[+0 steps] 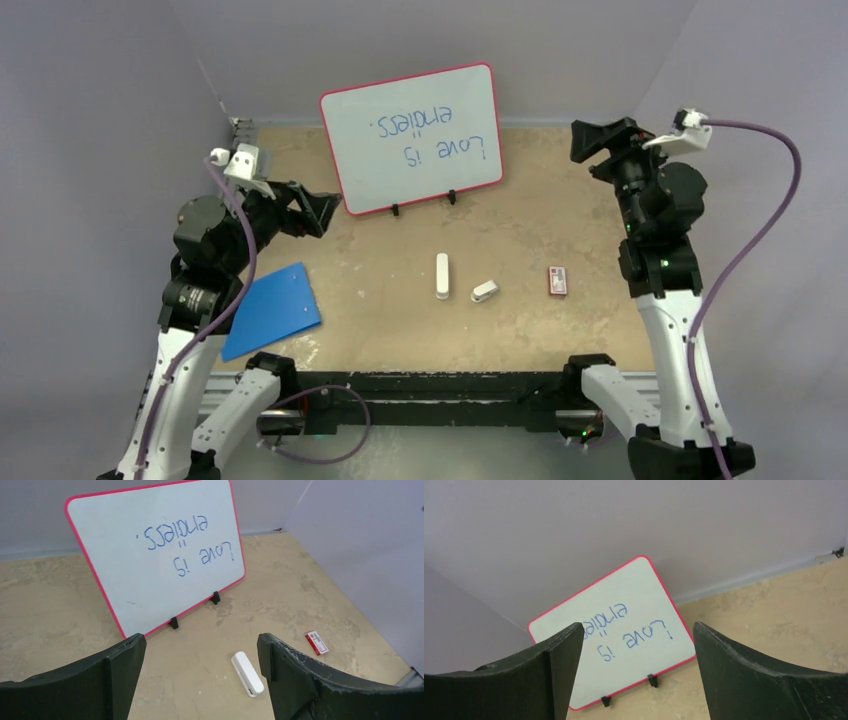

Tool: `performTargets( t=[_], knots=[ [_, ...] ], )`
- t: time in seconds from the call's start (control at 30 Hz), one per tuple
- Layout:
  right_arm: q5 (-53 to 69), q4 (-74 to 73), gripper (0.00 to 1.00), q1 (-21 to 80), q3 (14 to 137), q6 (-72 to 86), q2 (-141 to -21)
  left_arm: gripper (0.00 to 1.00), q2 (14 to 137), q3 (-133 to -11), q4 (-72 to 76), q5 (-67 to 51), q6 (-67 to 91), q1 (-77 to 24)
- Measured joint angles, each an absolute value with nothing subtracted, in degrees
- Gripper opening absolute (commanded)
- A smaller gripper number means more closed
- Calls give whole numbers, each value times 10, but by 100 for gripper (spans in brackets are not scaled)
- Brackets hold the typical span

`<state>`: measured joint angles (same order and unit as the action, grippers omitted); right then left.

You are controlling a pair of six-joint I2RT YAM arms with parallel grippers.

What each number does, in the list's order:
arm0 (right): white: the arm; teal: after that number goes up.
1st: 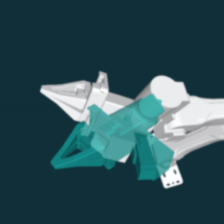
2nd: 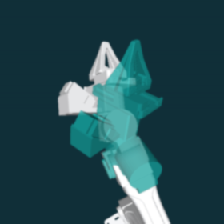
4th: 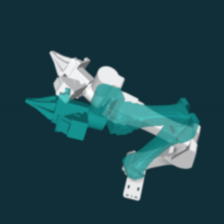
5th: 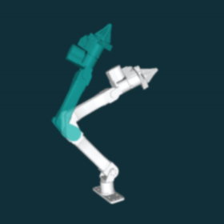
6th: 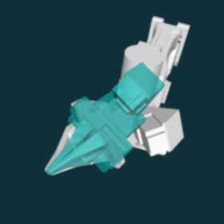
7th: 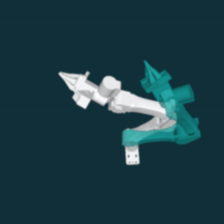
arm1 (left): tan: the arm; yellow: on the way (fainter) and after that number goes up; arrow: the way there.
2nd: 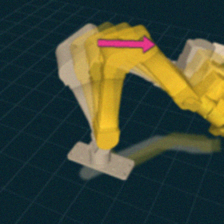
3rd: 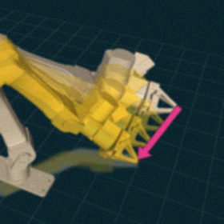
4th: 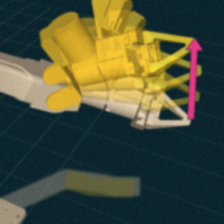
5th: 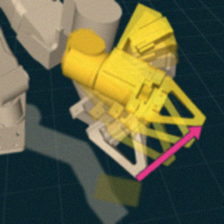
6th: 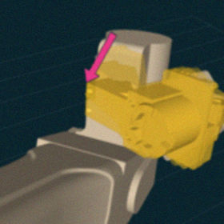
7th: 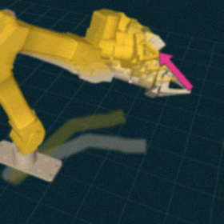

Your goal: Load the staples into the stapler

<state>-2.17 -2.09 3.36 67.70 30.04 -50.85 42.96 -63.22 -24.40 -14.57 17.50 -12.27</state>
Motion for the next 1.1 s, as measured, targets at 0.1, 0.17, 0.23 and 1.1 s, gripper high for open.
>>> performTargets(
  t=[0.1, 0.17, 0.23, 1.1],
  knots=[
    [-22, -17, 83, 33, 663, 302, -535, 85, 417, -611, -225, -175, 184, -121],
    [-22, -11, 79, 33, 642, 305, -552, 85, 411, -598, -215, -194, 190, -121],
    [-22, -9, 75, 33, 616, 306, -561, 86, 412, -589, -208, -213, 197, -120],
    [-160, -143, 99, 38, 410, 503, -691, 87, 570, -457, -108, -408, 309, -119]
  ],
)
